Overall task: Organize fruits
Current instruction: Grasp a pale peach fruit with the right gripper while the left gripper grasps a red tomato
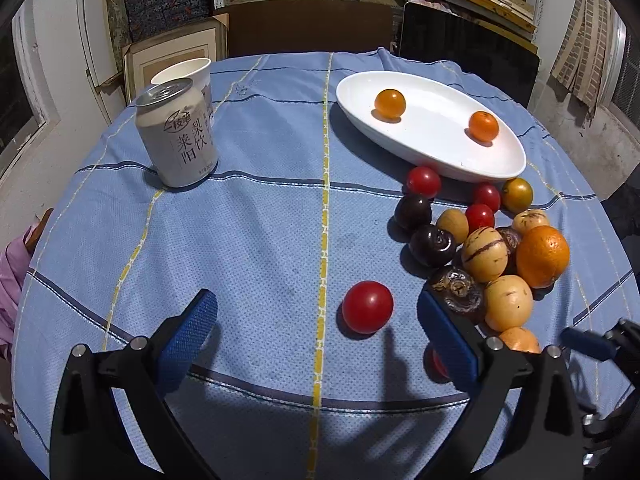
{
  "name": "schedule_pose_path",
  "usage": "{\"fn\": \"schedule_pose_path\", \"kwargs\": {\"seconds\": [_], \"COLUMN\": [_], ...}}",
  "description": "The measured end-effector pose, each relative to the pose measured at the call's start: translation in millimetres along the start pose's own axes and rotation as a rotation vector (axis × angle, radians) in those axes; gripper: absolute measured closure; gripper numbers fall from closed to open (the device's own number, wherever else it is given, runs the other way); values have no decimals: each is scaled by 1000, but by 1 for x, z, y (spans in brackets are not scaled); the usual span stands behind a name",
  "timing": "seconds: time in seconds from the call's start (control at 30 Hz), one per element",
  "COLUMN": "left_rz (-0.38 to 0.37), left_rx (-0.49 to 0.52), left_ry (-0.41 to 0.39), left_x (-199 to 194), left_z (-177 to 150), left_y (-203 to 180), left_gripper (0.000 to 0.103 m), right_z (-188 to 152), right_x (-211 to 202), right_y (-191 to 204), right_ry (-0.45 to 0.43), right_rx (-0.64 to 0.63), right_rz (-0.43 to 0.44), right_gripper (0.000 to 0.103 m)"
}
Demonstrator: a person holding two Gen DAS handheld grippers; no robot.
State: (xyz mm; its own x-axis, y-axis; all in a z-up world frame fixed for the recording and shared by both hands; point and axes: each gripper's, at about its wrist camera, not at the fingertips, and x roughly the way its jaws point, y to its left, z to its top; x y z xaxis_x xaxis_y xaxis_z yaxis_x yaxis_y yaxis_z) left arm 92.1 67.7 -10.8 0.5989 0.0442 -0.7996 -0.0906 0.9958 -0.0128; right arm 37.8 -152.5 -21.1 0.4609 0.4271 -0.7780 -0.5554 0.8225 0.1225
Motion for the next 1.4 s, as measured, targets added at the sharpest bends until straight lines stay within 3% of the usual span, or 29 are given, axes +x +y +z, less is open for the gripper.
{"fn": "schedule_pose_path", "kwargs": {"seconds": [0.17,0.3,0.53,0.6,0.63,0.73,0.83,0.9,1.1,1.4], "left_rz": [-7,-7,14,23,19,-46,-76,-34,-68,-191], "left_rx": [-14,3,38,53,57,47,88,118,91,71], "left_ry": [12,32,45,32,35,47,30,25,17,-32], "left_x": [3,9,20,19,20,23,20,20,6,-20], "left_z": [0,-2,-5,-5,-5,-4,-5,-6,-2,42], "left_y": [5,1,-7,-9,-10,-12,-23,-31,-26,-27], "left_gripper": [5,5,6,18,29,47,77,77,77,77], "right_z": [8,12,9,7,6,2,0,-1,-4,24], "right_x": [25,36,30,27,26,23,22,19,3,-45], "right_y": [16,26,16,13,13,9,6,3,-7,-44], "right_ry": [50,58,36,32,32,30,25,21,-5,-141], "right_rx": [-23,-54,-15,-8,-6,2,16,22,47,118], "right_rz": [29,-30,35,50,53,61,61,63,83,152], "right_gripper": [59,59,60,60,60,60,60,60,60,60]}}
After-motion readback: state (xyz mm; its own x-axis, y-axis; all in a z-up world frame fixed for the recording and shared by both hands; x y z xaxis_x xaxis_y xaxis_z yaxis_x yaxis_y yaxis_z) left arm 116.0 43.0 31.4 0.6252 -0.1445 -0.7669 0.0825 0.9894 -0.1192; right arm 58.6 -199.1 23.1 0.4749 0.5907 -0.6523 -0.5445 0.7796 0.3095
